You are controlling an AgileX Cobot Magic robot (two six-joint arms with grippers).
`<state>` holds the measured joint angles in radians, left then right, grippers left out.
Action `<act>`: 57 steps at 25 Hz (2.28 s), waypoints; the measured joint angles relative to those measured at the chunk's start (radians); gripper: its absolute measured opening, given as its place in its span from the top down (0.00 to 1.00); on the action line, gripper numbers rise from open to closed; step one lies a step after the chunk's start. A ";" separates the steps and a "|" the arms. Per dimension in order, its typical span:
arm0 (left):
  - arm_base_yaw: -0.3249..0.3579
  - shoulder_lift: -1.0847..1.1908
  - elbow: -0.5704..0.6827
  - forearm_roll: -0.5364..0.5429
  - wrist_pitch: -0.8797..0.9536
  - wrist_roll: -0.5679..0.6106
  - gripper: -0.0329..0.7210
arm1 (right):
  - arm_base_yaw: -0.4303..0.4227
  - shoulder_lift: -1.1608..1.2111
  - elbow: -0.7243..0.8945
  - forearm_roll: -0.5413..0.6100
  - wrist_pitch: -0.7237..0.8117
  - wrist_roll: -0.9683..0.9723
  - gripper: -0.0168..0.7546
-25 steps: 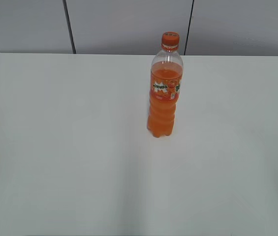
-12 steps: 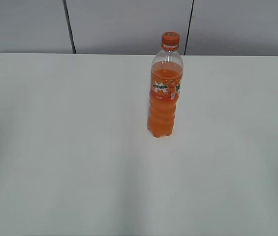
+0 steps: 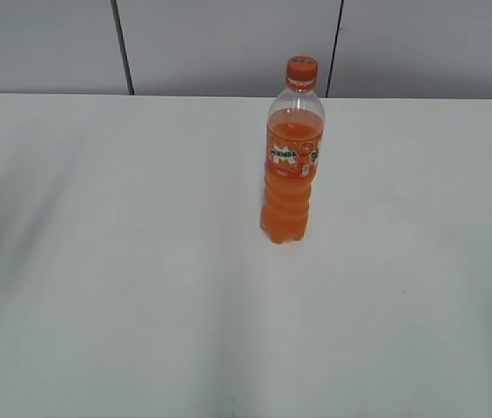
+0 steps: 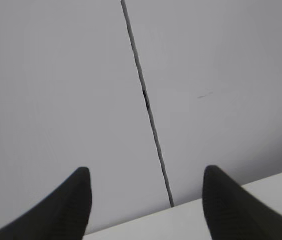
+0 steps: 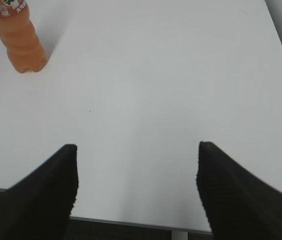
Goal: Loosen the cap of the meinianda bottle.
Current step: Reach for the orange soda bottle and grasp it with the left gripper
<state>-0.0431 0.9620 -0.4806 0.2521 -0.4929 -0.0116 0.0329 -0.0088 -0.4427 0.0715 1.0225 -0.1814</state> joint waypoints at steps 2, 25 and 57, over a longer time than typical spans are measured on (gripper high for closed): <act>0.000 0.041 0.000 0.000 -0.045 0.000 0.38 | 0.000 0.000 0.000 0.000 0.000 0.000 0.26; 0.001 0.578 -0.097 0.371 -0.237 -0.277 0.45 | 0.000 0.000 0.000 0.000 0.000 0.000 0.26; -0.291 1.195 -0.816 1.294 -0.442 -0.868 0.22 | 0.000 0.000 0.000 0.005 0.000 0.001 0.26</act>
<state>-0.3339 2.1571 -1.2970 1.5463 -0.9349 -0.8801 0.0329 -0.0088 -0.4427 0.0764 1.0225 -0.1805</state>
